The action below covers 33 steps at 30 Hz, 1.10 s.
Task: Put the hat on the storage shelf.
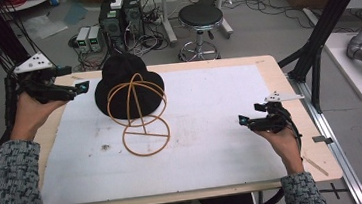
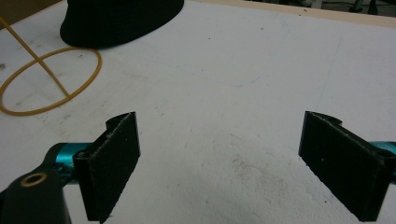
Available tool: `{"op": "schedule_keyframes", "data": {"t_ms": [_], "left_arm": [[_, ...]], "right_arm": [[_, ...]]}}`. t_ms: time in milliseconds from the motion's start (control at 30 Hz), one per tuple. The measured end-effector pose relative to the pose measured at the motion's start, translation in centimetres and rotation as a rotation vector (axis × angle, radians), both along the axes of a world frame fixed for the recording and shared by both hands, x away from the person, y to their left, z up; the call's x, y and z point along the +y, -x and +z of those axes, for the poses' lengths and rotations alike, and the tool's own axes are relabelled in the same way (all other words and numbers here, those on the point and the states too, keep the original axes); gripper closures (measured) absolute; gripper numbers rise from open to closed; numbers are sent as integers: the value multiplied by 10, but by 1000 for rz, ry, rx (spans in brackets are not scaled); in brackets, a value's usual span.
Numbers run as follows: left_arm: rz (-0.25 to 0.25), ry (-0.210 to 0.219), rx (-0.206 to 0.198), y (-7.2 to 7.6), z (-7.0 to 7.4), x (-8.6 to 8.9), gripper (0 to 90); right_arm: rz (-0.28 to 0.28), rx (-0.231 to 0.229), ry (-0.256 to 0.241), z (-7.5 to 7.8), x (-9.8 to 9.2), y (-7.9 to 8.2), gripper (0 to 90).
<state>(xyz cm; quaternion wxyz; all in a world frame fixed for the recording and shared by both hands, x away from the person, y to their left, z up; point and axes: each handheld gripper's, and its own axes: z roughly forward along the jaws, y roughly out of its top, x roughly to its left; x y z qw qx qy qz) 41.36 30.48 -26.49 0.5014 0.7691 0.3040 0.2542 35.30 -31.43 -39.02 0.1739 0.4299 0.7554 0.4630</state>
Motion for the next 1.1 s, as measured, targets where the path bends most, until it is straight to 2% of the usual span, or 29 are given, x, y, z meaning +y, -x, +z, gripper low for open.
{"op": "schedule_keyframes", "data": {"t_ms": [33, 100, 133, 300, 367, 567, 633, 667, 767, 967, 1033, 1100], "left_arm": [[0, 0, 0, 0, 0, 0, 127], [-3, 3, -27, -11, 6, -5, 130], [-3, 3, -27, -11, 6, -5, 132], [-7, 16, -53, -29, 9, -15, 138], [0, 0, -59, -38, 6, -20, 138], [-15, -6, -38, -59, -2, -32, 138], [-30, 10, -47, -66, -4, -36, 139], [-29, 10, -36, -74, -5, -38, 138], [-34, 27, -30, -80, -6, -40, 138], [-37, 15, -27, -106, -8, -53, 139], [-35, 10, -18, -118, -13, -60, 139], [-35, 7, -18, -122, -16, -62, 139]], "right_arm": [[0, -2, -1, 0, 0, 1, 124], [0, -5, -2, 1, 0, 2, 124], [0, -5, -2, 1, 0, 2, 124], [5, -7, 1, 0, 1, 2, 124], [4, 0, -3, 0, 1, 3, 123], [9, 10, -5, -5, 1, 1, 124], [9, 13, -7, -6, 0, 0, 124], [3, 15, -6, -7, -2, 0, 124], [0, 18, -8, -7, -3, 0, 124], [-4, 22, -2, -7, -2, 0, 124], [2, 21, 6, -8, -1, -1, 124], [2, 28, 8, -9, -1, -1, 123]]}}
